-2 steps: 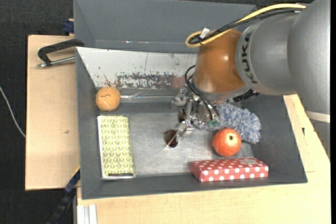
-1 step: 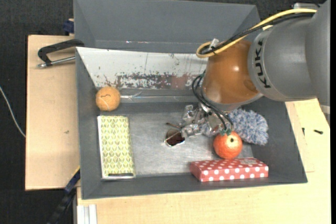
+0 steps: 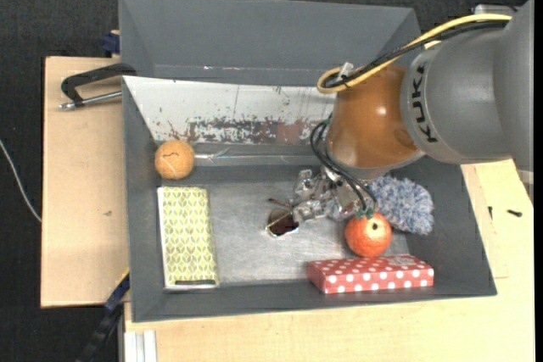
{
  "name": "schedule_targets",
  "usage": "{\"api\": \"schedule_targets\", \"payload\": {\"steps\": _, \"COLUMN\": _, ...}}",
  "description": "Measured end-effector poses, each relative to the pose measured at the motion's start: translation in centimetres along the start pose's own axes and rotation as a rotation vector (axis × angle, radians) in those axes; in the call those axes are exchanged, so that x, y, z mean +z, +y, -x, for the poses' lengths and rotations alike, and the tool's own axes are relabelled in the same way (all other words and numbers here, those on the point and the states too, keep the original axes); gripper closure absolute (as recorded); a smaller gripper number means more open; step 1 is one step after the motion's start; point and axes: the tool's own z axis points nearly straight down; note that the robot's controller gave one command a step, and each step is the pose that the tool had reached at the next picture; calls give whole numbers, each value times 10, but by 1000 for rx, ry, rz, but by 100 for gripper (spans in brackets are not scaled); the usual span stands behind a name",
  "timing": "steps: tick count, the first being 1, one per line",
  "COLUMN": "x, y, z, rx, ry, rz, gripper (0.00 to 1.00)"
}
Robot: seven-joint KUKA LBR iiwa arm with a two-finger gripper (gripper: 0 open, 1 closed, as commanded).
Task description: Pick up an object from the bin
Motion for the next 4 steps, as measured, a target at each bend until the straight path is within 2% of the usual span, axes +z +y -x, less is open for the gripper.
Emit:
{"api": "schedule_targets", "payload": {"steps": 2, "x": 0, "y": -1, "z": -3, "rx": -28, "ry": -8, "rz": 1, "gripper": 100}}
{"api": "schedule_targets", "payload": {"steps": 3, "x": 0, "y": 8, "z": 10, "rx": -177, "ry": 3, "rz": -3, "gripper": 100}}
{"api": "schedule_targets", "payload": {"steps": 4, "x": -25, "y": 8, "z": 0, "rx": -159, "ry": 9, "rz": 5, "gripper": 100}}
